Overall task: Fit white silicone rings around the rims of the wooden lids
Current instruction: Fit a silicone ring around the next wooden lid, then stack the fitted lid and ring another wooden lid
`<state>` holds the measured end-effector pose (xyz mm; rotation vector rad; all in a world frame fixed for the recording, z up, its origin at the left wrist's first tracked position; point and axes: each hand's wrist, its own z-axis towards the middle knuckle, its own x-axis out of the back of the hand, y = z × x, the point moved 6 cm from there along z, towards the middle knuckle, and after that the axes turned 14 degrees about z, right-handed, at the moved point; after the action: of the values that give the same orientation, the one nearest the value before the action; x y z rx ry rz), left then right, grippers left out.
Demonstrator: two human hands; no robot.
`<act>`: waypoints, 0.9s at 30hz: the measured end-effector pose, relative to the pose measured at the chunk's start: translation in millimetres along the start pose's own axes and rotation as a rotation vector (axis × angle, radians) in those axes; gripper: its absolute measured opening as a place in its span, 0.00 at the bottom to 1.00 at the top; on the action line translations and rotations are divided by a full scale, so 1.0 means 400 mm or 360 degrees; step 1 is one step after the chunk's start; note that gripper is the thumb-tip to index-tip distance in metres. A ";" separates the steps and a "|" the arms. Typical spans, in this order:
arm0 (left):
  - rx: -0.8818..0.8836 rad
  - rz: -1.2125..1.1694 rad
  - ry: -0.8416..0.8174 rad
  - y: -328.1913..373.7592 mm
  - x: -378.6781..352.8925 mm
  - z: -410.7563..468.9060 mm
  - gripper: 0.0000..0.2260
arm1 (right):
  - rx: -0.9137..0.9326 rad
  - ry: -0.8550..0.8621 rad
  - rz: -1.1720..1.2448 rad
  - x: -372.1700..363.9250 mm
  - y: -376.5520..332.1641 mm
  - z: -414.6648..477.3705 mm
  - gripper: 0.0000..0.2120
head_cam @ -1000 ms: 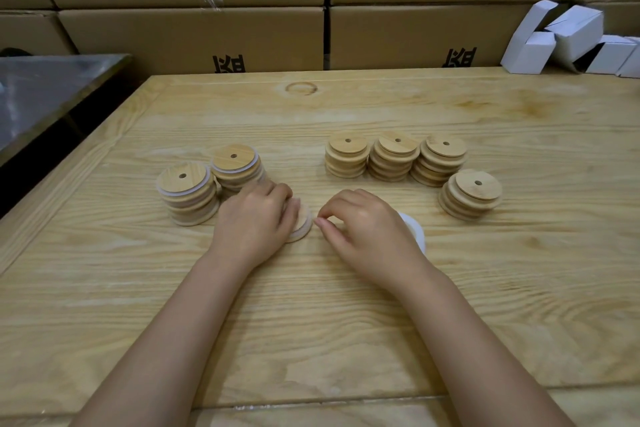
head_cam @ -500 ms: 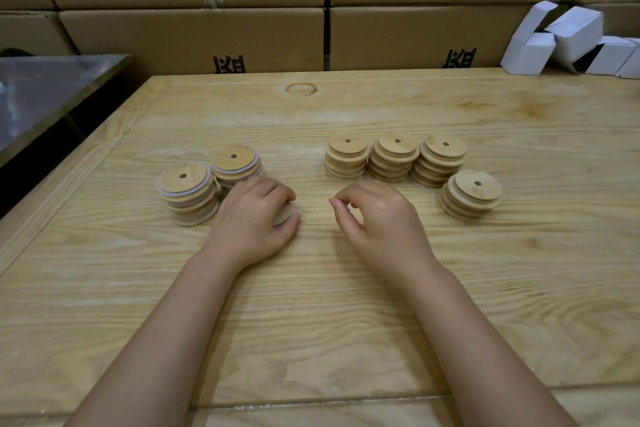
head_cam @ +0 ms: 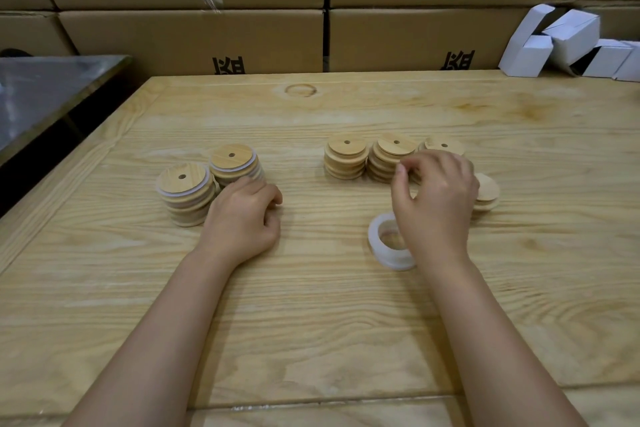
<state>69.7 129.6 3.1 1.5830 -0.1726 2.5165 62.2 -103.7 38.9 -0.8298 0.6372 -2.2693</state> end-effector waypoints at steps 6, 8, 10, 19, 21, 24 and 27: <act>-0.0051 -0.0034 0.0005 -0.010 -0.008 0.005 0.10 | -0.0409 -0.0037 -0.0488 0.014 0.098 0.008 0.21; -0.0070 -0.0046 0.0006 -0.009 -0.007 0.005 0.10 | -0.0567 -0.0095 -0.0557 0.015 0.125 0.007 0.24; -0.0068 -0.0066 0.0004 -0.008 -0.008 0.005 0.11 | -0.0689 -0.0201 -0.0613 0.011 0.147 0.004 0.26; -0.0045 -0.0021 -0.0004 -0.003 0.001 0.004 0.09 | -0.0715 -0.0308 -0.0660 0.010 0.161 0.004 0.18; -0.0117 -0.0002 0.0048 0.014 0.013 0.002 0.07 | -0.0699 -0.0279 -0.0648 0.014 0.160 0.005 0.16; -0.0238 -0.0022 0.0117 0.041 0.028 0.000 0.15 | -0.0720 -0.0267 -0.0640 0.015 0.162 0.006 0.16; -0.0299 -0.0095 0.0105 0.064 0.027 -0.001 0.15 | -0.0741 -0.0255 -0.0639 0.017 0.168 0.005 0.16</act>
<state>59.6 105.4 12.6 1.4109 -0.3375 2.4237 85.9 -154.8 1.8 -1.4602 1.0186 -2.3993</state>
